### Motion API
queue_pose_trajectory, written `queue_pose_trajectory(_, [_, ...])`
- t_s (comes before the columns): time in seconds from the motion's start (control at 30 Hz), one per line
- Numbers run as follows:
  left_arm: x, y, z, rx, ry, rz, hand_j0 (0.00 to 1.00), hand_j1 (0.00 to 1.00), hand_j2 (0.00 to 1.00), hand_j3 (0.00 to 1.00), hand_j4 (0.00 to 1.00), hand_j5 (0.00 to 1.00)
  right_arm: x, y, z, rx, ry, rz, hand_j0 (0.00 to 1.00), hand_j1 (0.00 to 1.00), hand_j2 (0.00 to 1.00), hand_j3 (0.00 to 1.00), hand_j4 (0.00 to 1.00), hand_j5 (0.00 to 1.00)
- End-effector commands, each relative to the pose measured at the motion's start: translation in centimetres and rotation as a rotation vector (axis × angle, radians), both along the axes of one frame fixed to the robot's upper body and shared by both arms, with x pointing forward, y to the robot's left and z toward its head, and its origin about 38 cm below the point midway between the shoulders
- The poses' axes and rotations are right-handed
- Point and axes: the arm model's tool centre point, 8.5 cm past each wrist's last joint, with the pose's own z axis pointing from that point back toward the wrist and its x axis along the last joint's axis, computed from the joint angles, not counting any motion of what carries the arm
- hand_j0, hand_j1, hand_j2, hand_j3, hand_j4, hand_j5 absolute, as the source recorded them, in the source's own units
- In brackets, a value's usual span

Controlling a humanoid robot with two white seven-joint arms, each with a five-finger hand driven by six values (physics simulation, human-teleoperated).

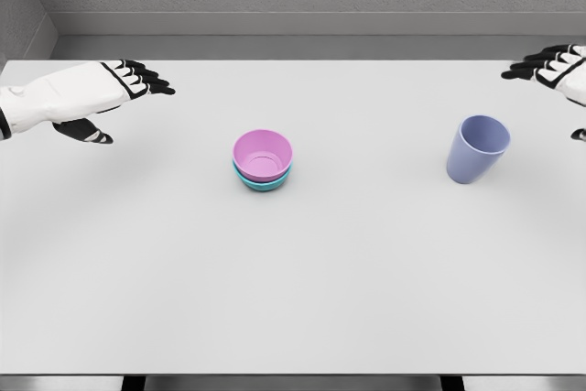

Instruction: Stacking bowl and cup with both arms

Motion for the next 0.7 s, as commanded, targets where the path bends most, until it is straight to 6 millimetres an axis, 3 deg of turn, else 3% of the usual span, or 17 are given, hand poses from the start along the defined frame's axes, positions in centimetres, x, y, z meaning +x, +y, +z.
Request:
queue_pose_trajectory(0.0, [0.0, 0.0, 0.1, -0.005, 0.0, 0.002, 1.0, 1.0, 1.0, 1.0, 1.0, 1.0, 0.0, 1.3, -2.5, 0.02, 0.065, 0.027, 1.0, 1.0, 1.0, 1.0, 1.0, 1.0])
queue_pose_trajectory(0.3, [0.0, 0.0, 0.0, -0.005, 0.002, 0.002, 1.0, 1.0, 1.0, 1.0, 1.0, 1.0, 0.9, 4.1, -3.7, 0.019, 0.112, 0.097, 1.0, 1.0, 1.0, 1.0, 1.0, 1.0])
queue_pose_trajectory(0.67, [0.0, 0.0, 0.0, -0.005, 0.001, 0.001, 1.0, 1.0, 1.0, 1.0, 1.0, 1.0, 2.7, 0.8, -5.3, 0.003, 0.206, -0.026, 1.0, 1.0, 1.0, 1.0, 1.0, 1.0])
